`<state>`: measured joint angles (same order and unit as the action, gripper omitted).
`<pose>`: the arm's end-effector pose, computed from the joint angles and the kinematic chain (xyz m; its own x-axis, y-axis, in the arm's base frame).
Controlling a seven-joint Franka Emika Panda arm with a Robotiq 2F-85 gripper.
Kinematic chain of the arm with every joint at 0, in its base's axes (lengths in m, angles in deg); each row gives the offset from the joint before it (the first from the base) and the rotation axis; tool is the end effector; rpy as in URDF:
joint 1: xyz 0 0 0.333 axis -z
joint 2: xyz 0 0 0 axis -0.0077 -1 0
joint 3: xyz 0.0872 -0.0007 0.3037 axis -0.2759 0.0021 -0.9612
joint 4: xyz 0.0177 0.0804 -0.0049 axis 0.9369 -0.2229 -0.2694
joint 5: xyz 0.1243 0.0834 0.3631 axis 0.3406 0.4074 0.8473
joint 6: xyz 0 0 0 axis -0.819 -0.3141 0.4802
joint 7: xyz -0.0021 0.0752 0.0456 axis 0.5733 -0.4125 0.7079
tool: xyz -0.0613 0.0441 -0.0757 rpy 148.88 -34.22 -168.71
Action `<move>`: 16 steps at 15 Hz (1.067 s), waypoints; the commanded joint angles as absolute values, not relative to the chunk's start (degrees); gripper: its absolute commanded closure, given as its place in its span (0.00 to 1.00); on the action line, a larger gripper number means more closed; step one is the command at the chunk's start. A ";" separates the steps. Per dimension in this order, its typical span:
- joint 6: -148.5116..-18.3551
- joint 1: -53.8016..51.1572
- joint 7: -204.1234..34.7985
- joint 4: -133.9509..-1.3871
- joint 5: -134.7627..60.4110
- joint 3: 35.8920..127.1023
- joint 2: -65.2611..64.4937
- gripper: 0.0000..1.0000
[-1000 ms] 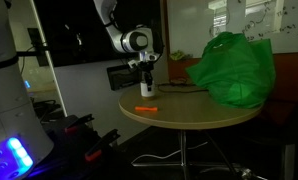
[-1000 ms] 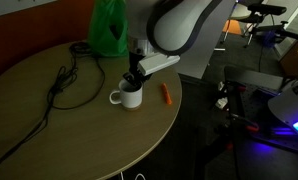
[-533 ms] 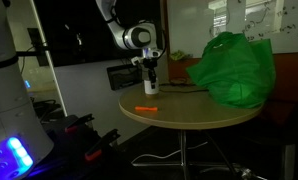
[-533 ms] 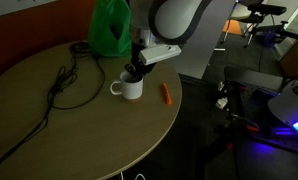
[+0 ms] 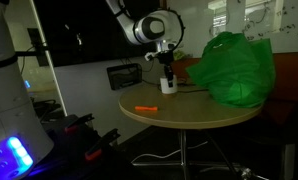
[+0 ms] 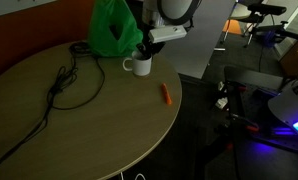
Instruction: Move the mug to the right
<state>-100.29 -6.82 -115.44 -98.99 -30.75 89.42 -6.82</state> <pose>0.5734 -0.0566 0.2225 0.7298 -0.6757 0.1036 -0.6780 -0.7349 -0.0172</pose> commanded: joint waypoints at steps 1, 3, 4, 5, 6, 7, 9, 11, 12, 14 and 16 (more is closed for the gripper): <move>-99.62 -7.56 -117.45 -99.19 -33.56 91.25 -7.31 0.97; -99.57 -7.23 -117.07 -99.01 -33.09 91.28 -8.51 0.97; -99.56 -7.02 -116.74 -99.00 -32.53 91.03 -8.79 0.97; -99.83 -6.76 -116.48 -98.99 -31.93 90.76 -9.18 0.97; -99.91 -6.90 -116.74 -98.92 -31.95 90.93 -9.53 0.97; -100.40 -6.94 -116.69 -99.12 -31.98 90.99 -9.55 0.97; -100.35 -6.85 -116.24 -99.52 -31.98 90.96 -9.13 0.65; -100.31 -6.44 -115.52 -100.12 -31.48 90.64 -8.00 0.57; -100.30 -6.09 -114.59 -100.66 -31.37 90.33 -6.90 0.50; -100.65 -5.68 -113.65 -102.18 -31.46 90.15 -3.79 0.35; -99.11 -5.53 -113.44 -103.21 -32.36 90.34 -0.47 0.19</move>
